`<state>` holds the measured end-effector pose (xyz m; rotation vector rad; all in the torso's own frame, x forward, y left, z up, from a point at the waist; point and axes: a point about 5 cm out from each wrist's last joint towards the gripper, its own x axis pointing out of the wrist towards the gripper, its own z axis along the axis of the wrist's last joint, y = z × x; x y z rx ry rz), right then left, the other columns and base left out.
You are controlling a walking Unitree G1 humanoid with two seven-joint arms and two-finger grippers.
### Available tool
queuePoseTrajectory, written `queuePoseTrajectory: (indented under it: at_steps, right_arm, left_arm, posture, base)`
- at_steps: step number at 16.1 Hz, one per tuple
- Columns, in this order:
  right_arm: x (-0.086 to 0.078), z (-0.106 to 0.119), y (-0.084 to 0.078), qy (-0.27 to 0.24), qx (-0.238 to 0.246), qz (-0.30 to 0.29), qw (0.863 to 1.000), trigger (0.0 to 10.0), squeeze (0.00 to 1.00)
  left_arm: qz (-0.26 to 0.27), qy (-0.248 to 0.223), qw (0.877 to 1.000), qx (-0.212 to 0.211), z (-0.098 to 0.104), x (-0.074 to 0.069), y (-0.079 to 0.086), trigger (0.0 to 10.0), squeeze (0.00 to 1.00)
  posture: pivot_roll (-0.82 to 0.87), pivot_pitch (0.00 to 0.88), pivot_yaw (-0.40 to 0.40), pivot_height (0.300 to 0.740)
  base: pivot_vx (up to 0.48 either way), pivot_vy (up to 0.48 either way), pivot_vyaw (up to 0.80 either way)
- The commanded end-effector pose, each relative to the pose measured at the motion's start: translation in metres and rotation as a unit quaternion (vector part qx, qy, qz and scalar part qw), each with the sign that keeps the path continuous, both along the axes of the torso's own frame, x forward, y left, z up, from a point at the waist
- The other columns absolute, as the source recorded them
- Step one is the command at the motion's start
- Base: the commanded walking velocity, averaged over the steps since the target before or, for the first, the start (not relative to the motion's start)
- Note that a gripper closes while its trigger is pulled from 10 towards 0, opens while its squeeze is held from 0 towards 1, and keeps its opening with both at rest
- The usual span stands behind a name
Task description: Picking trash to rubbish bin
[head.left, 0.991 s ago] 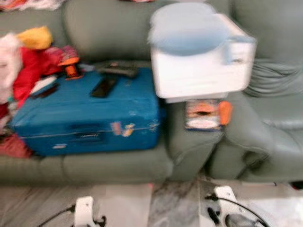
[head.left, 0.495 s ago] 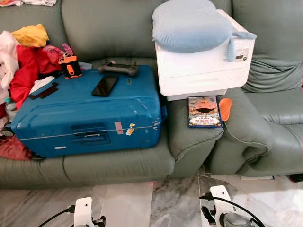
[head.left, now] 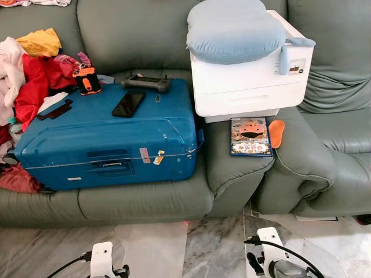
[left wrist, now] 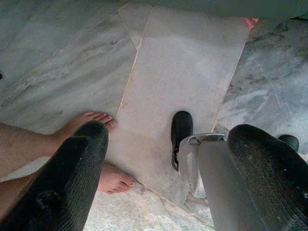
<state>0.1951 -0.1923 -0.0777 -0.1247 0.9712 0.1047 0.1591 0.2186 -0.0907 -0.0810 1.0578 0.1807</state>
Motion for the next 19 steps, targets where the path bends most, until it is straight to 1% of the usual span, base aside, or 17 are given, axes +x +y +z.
queuePoseTrajectory:
  at_steps: [1,19]
  right_arm:
    - [0.0014,0.0004,0.0012,0.001,-0.004,0.0,1.0,10.0,0.0]
    - [0.0007,-0.0002,0.0019,0.004,-0.007,0.005,1.0,10.0,0.0]
  left_arm:
    - [0.005,0.002,1.0,0.008,0.001,-0.0004,0.0057,10.0,0.0]
    - [0.004,0.001,1.0,0.008,0.0013,0.0005,0.0056,10.0,0.0]
  posture:
    - [0.01,0.036,0.044,0.74]
    - [0.01,0.036,0.043,0.74]
  base:
    - [0.0,0.0,0.0]
    - [0.0,0.0,0.0]
